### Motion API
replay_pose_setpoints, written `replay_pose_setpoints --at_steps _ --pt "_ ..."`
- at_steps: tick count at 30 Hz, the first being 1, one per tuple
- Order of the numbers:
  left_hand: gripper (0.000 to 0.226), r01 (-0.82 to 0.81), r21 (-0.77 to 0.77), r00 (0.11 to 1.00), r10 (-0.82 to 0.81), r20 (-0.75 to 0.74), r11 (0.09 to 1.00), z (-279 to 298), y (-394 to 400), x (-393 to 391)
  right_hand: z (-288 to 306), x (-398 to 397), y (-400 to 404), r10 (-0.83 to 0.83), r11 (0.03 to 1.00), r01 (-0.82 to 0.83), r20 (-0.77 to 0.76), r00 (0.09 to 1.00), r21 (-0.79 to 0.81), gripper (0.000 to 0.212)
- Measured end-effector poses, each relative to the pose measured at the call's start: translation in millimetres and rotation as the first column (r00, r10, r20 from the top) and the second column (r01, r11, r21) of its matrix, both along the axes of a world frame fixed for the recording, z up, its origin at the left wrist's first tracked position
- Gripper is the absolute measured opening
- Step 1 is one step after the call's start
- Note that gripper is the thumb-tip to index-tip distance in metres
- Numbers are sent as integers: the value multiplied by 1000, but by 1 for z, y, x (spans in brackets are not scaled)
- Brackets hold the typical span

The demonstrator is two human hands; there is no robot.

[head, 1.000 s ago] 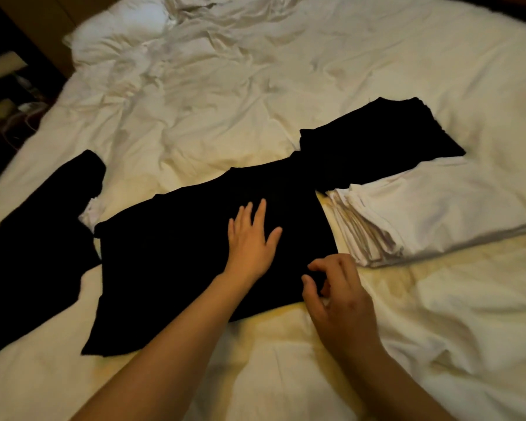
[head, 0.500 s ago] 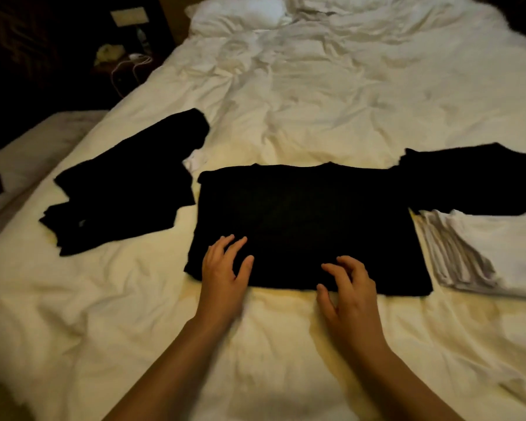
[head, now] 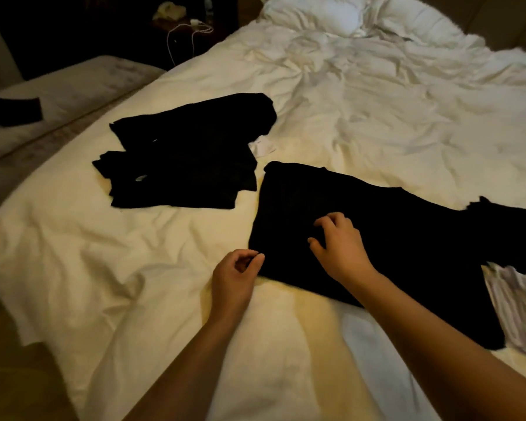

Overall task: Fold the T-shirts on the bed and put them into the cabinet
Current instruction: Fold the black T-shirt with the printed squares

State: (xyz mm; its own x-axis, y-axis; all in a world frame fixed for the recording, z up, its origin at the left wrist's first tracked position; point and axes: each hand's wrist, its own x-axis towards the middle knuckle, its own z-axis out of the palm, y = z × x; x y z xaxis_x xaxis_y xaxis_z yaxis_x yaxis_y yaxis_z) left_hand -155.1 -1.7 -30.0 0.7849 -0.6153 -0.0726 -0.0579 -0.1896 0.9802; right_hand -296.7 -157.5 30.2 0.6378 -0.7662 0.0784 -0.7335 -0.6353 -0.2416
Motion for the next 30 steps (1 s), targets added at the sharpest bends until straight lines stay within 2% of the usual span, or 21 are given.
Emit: replay_pose_setpoints --at_steps 3,5,11,15,20,22,24,26,28,30 --pt "12 -22 -2 996 22 92 1000 -1 1 0 11 31 -14 43 996 -51 -113 993 -66 44" --pt "14 -25 -9 995 25 95 1000 1 2 1 17 52 -27 53 996 -63 -139 989 -66 40" --pt "14 -59 -89 998 60 9 994 9 6 9 35 111 -61 26 999 -26 13 1000 44 20" --pt "18 -2 -68 999 -2 -47 998 5 5 15 32 144 -83 40 997 -39 -16 999 73 33" --pt "16 41 52 996 -37 -79 998 0 -1 23 28 169 -107 32 978 -27 -24 999 205 50" --pt "19 54 119 997 -48 -56 991 -1 -2 25 26 173 -114 44 970 -29 -57 997 240 46" --pt "24 48 137 999 -45 -24 989 -1 -3 26 25 176 -121 55 972 -33 -87 995 234 33" --pt "28 18 104 1000 -17 -6 994 -1 -3 27 25 178 -125 17 970 -5 -45 999 244 25" --pt "29 -37 63 999 37 0 997 -1 -3 28 27 181 -128 -81 962 53 98 992 266 23" --pt "27 -88 57 996 88 4 995 -6 -3 31 29 185 -131 -201 952 121 274 940 282 21"
